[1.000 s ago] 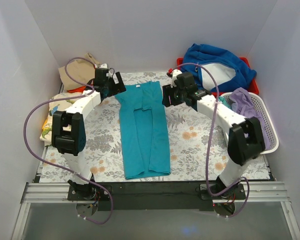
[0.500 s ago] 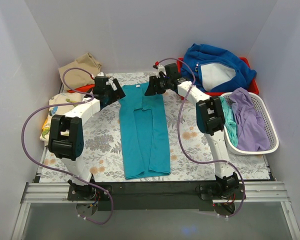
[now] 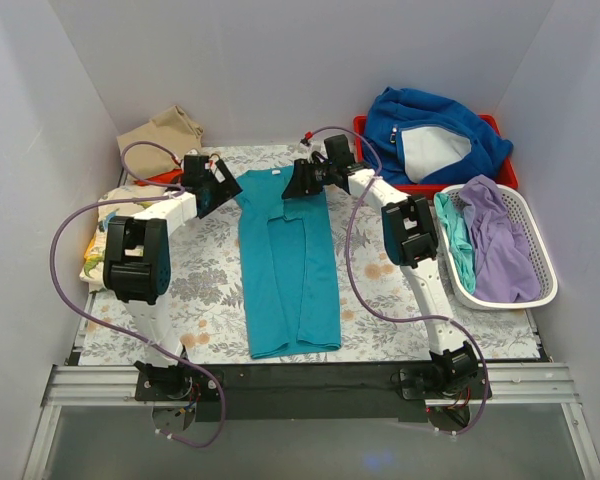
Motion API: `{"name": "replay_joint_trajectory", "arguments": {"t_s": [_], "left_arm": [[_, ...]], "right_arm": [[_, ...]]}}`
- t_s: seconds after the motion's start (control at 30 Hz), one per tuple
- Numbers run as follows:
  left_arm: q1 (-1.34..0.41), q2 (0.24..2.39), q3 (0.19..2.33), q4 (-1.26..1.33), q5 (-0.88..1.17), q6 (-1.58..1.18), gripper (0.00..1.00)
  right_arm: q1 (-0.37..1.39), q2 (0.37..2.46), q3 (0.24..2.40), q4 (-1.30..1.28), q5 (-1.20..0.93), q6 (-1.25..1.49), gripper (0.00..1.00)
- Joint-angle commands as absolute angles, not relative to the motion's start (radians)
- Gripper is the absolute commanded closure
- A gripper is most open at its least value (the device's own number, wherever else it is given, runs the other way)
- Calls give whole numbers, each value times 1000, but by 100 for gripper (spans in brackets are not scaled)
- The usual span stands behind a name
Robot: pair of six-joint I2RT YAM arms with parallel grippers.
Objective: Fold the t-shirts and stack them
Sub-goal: Fold the tshirt
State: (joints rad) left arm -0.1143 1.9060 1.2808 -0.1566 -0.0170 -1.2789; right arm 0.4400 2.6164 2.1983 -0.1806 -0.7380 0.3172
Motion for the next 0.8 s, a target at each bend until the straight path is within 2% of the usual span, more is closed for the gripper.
{"name": "replay_joint_trajectory", "arguments": {"t_s": [0.0,0.3,0.53,0.77], "left_arm": [[-112,1902,1318,-150,-11,-1278,2],[-100,2020,1403,-146,-2,-1269,2],[-92,2095,1468,-129,54,-1269,2],[-77,2161,1537,-118,80,-1258,2]], "right_arm": [[448,2651,2252,-109,-798,347,42],[462,2709,2296,-84,-813,379,43],[468,2720,2293,-12,-842,406,48],[476,2686,2269,80,-850,420,44]]}}
